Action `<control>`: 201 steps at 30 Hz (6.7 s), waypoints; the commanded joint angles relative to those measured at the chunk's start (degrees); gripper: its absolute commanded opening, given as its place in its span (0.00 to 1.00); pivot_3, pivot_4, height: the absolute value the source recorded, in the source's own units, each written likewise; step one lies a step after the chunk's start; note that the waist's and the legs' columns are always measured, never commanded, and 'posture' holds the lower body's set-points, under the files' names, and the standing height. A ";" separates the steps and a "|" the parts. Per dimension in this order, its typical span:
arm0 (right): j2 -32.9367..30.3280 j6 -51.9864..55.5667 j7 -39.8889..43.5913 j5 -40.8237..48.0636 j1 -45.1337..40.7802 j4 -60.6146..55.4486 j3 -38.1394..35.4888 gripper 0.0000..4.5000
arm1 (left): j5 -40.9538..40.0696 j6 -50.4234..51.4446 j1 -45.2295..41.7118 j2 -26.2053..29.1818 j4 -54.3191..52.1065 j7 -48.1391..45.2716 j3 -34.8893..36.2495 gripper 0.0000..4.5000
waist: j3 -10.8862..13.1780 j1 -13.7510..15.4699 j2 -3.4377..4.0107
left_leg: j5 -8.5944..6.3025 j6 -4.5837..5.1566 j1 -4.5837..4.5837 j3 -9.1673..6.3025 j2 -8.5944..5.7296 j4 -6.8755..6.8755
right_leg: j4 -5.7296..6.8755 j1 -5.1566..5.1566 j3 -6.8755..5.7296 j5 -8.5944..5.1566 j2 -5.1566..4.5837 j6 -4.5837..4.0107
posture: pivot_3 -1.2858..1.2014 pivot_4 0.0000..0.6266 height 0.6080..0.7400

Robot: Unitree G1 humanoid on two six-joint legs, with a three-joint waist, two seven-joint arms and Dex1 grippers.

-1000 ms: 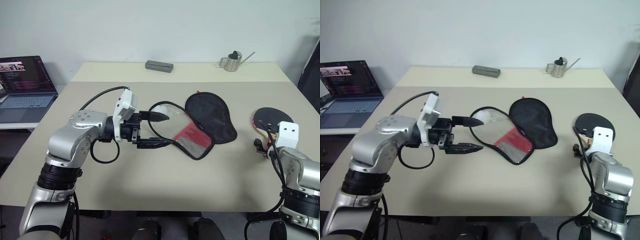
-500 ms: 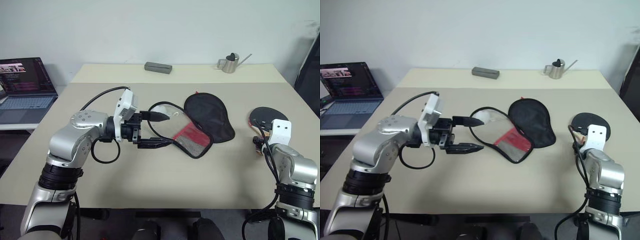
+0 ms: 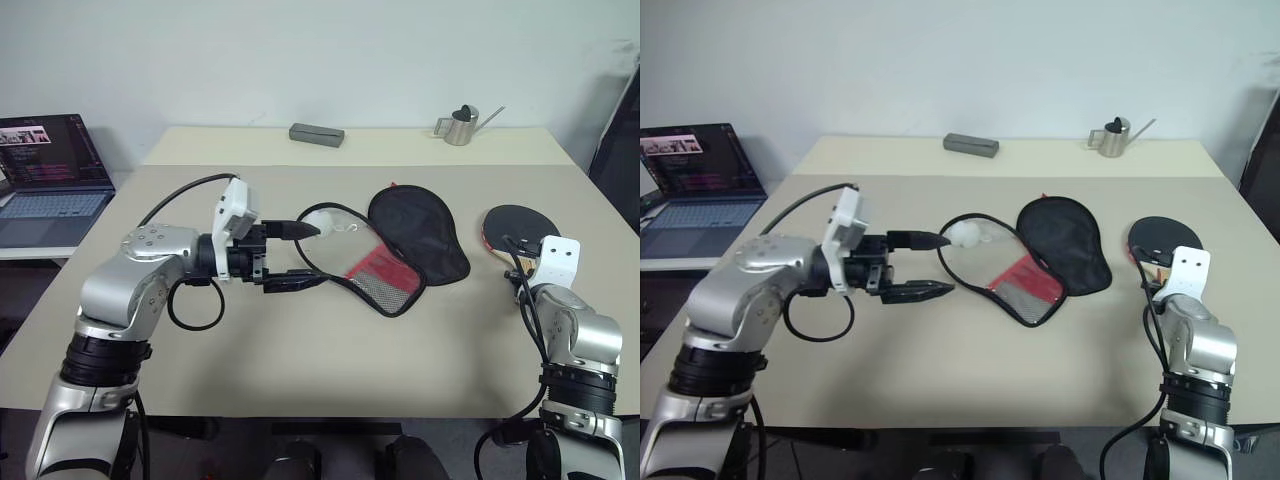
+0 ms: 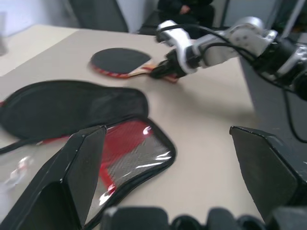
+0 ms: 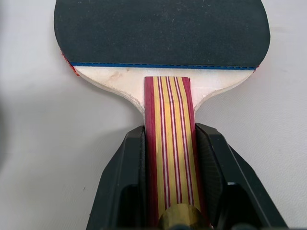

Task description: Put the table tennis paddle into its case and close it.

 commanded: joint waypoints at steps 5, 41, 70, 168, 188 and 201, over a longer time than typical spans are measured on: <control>-0.35 -4.20 2.46 0.50 -3.17 -8.44 5.11 0.25 | 0.02 -1.54 2.44 2.07 0.43 1.85 5.25 1.00 | 0.03 -0.30 0.04 | 0.01 -0.02 0.00 0.08 0.01 -0.37 | -0.01 -0.20 0.09 -0.02 -0.01 -0.03 | 0.52 0.24 1.00; 1.13 -14.57 16.57 -3.24 -11.66 9.69 24.19 0.25 | -0.96 -1.35 8.87 2.60 -2.65 6.05 8.38 1.00 | 0.02 -1.21 0.03 | 0.15 -0.26 -0.14 0.92 0.20 -0.69 | 0.10 -0.98 0.95 -0.05 0.16 -0.09 | 0.52 0.24 1.00; 2.08 -6.03 17.81 -2.14 -11.89 5.41 22.01 0.88 | -0.52 -1.71 8.23 2.58 -1.79 6.07 7.84 1.00 | -0.01 -1.23 -0.01 | 0.15 -0.27 -0.10 1.01 0.23 -0.67 | 0.13 -0.98 1.03 -0.03 0.19 -0.10 | 0.52 0.24 1.00; -45.11 -9.98 70.64 35.22 -4.37 -12.03 1.44 0.88 | 24.09 -24.55 -19.10 -31.07 40.58 3.16 -10.47 1.00 | 0.03 0.50 -0.30 | -0.04 0.06 -0.39 1.31 0.18 0.24 | 0.10 -0.81 1.03 0.34 0.19 0.25 | 0.52 0.24 1.00; -46.96 -8.38 68.38 36.60 0.97 -14.62 -3.00 0.88 | 29.48 -41.23 -35.42 -43.76 73.88 10.29 -7.37 1.00 | 0.08 0.32 -0.38 | -0.06 0.08 -0.42 1.46 0.17 0.24 | 0.06 -0.81 1.03 0.35 0.18 0.30 | 0.52 0.24 1.00; -36.00 -7.09 57.13 35.36 -5.67 -9.90 4.63 0.88 | 26.14 -37.23 -27.47 -31.70 57.65 3.55 -3.32 1.00 | 0.07 -0.10 -0.38 | -0.02 0.03 -0.37 1.33 0.24 0.21 | 0.11 -0.87 1.10 0.37 0.24 0.29 | 0.52 0.24 1.00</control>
